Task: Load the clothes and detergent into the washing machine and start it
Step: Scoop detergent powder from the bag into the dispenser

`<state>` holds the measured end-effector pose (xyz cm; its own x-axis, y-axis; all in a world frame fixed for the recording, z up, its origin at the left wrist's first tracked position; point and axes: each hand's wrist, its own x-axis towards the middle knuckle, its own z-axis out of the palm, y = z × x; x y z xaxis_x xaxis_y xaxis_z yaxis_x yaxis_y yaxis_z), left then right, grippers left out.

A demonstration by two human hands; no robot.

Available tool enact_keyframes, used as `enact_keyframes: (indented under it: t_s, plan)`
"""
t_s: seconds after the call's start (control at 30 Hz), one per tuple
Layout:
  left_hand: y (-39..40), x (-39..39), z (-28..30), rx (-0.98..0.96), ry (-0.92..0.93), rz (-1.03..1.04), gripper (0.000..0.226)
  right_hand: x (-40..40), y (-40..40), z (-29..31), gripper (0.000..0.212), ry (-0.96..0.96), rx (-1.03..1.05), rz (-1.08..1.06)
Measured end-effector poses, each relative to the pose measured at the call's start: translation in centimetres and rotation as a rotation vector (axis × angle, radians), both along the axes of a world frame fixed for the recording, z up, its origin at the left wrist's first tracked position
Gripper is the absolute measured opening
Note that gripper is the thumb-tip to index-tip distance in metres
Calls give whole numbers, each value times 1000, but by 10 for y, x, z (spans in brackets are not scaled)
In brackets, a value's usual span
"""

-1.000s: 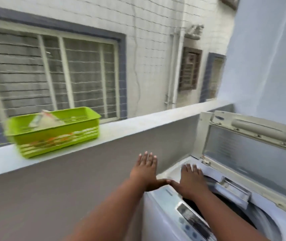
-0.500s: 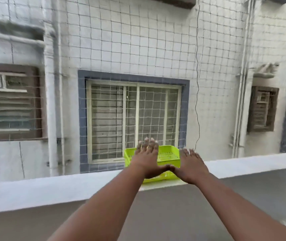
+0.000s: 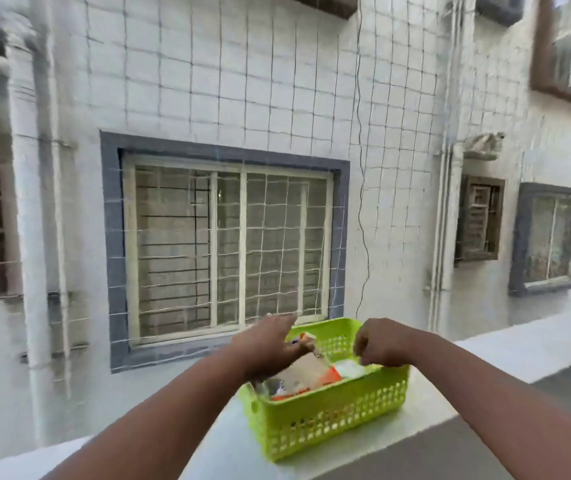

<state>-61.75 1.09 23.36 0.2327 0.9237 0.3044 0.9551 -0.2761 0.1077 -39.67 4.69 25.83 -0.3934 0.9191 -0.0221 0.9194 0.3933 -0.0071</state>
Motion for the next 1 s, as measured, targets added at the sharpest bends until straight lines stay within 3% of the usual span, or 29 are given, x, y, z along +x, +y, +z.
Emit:
enact_keyframes:
  t_s: [0.1,0.17,0.37,0.5,0.63,0.7,0.8,0.87,0.93,1.0]
  plan:
    - [13,-4,0,49,-44,-82,48,2,30,-1,18,-12,-137,15]
    - [17,-9,-2,50,-138,-127,41,0,43,-4,24,-66,-193,41]
    - [17,-9,-10,-56,-517,-78,26,-2,43,-14,44,-377,-161,291]
    - [16,-9,-11,-79,-644,-43,34,-2,52,-7,25,-425,-247,366]
    - [20,-9,-8,-129,-748,-1,39,11,62,-1,18,-243,55,303]
    - [27,-11,-3,-186,-689,38,37,21,59,3,10,8,188,280]
    - [38,-16,7,-281,-579,36,27,43,44,-3,19,408,117,224]
    - [43,-15,13,-249,-431,-41,27,62,37,-17,17,420,280,269]
    - [49,-15,11,-82,-195,-124,33,41,22,-16,23,387,286,368]
    - [53,-14,4,76,-69,-187,38,-2,0,-1,13,334,269,446]
